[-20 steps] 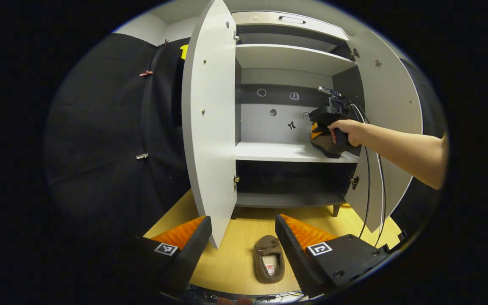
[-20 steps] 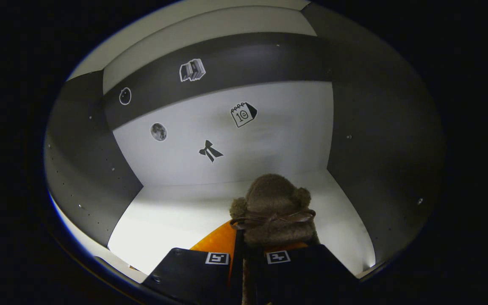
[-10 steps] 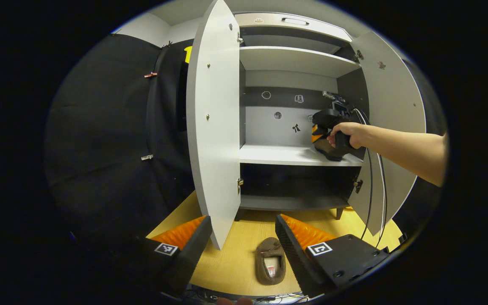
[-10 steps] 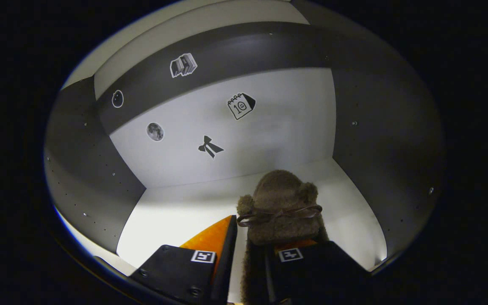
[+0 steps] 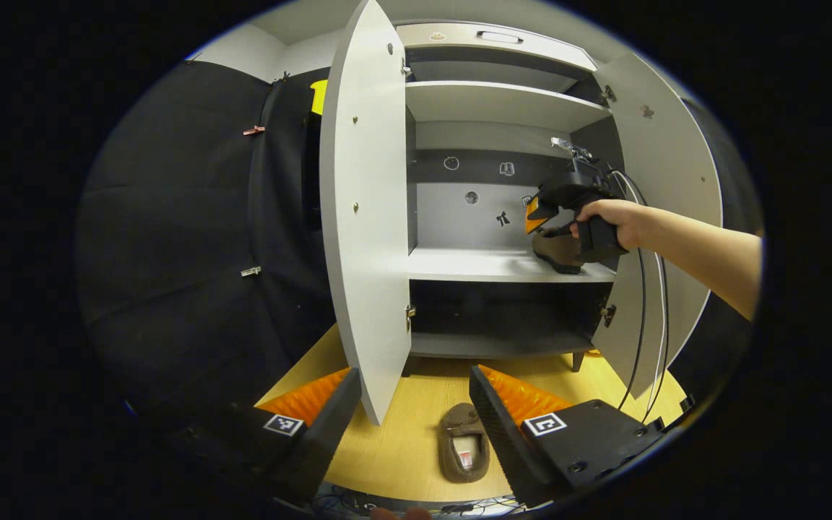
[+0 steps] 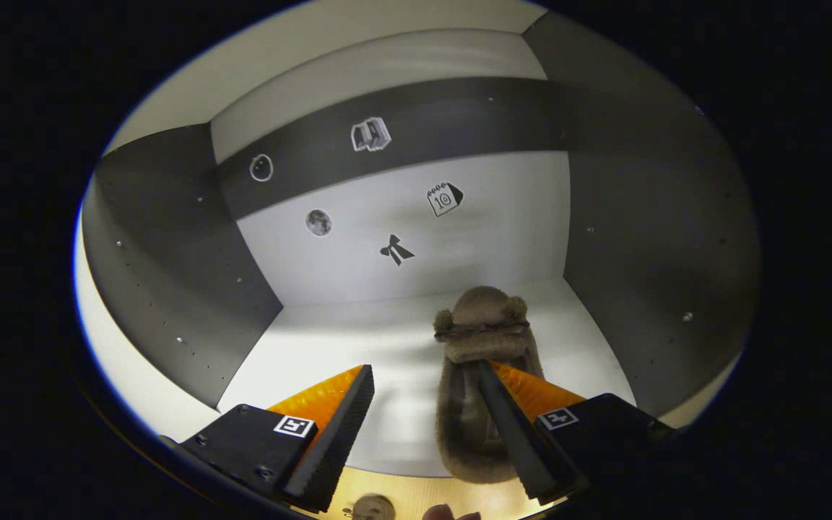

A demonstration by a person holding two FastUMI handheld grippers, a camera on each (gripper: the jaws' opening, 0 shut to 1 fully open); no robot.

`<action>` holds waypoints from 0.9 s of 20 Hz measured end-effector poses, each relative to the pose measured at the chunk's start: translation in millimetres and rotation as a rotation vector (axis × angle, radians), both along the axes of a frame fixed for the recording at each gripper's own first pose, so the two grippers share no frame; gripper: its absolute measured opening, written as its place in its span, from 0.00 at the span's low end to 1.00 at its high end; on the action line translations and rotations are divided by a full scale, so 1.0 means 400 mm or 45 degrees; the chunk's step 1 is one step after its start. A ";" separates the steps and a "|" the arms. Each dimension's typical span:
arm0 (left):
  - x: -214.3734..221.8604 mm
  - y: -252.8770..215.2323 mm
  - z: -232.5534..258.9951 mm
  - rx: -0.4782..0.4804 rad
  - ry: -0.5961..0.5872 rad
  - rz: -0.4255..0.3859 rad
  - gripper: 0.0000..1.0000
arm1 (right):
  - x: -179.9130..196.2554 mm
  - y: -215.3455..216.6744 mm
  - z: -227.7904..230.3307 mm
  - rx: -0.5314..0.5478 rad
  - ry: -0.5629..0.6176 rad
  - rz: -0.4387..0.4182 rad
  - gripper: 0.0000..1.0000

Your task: Grab one shoe with the right hand and put it into the shoe cabinet, grab the other shoe with the left hand and put it into the shoe cabinet; then close the right door with the right hand and the left door with the left hand.

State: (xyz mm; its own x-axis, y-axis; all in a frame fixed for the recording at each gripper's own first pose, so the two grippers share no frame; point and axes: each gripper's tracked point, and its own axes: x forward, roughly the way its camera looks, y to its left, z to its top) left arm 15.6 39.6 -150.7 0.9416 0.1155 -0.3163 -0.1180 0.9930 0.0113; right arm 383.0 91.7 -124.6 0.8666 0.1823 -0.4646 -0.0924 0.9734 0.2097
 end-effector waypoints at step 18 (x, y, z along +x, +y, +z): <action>0.044 -0.121 -0.389 -0.042 0.210 -0.286 0.95 | -0.602 -0.144 0.306 -0.089 -0.652 -0.066 0.98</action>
